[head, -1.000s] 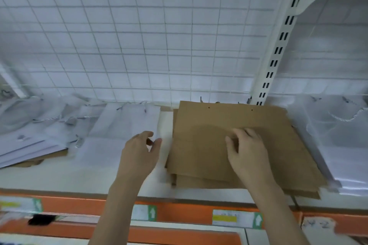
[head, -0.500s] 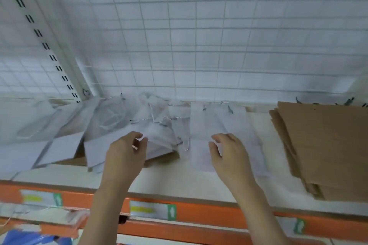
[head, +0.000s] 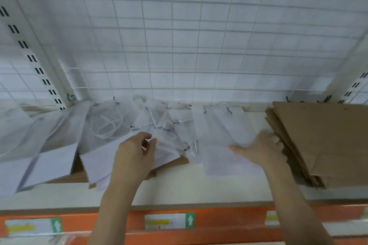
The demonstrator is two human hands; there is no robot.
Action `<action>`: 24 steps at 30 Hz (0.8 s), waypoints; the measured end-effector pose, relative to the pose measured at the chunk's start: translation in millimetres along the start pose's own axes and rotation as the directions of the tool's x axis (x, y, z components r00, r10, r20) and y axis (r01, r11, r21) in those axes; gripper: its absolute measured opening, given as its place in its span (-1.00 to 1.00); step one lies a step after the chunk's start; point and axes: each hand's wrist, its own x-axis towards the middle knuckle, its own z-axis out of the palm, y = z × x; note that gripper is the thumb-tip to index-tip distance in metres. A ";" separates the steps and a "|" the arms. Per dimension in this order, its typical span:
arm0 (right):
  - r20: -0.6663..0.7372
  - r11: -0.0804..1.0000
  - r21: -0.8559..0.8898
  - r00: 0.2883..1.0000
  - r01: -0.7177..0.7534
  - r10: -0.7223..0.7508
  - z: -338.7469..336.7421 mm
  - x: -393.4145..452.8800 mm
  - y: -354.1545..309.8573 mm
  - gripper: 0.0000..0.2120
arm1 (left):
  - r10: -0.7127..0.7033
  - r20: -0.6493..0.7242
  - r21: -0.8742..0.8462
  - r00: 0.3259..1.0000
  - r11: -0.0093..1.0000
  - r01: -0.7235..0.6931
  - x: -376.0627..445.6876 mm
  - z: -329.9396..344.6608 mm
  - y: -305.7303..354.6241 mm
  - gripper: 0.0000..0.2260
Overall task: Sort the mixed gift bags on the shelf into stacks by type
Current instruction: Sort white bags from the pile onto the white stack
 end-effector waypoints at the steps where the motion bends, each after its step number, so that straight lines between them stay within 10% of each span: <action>1: 0.016 1.000 0.014 1.000 -0.011 0.011 0.0 2.2 -0.7 0.10 | -0.001 0.008 0.000 1.000 1.000 0.001 1.8 1.0 0.2 -0.81; 12: -0.270 0.904 0.332 0.945 0.271 -0.184 -22.8 -11.9 11.2 -0.70 | 0.149 0.081 -0.005 0.985 0.989 -0.149 34.1 28.3 39.0 -0.80; 24: -0.417 0.835 0.477 0.907 0.275 -0.060 -20.7 -42.2 54.6 -0.83 | 0.083 0.493 0.254 0.866 0.938 -0.235 87.1 112.4 79.0 -0.57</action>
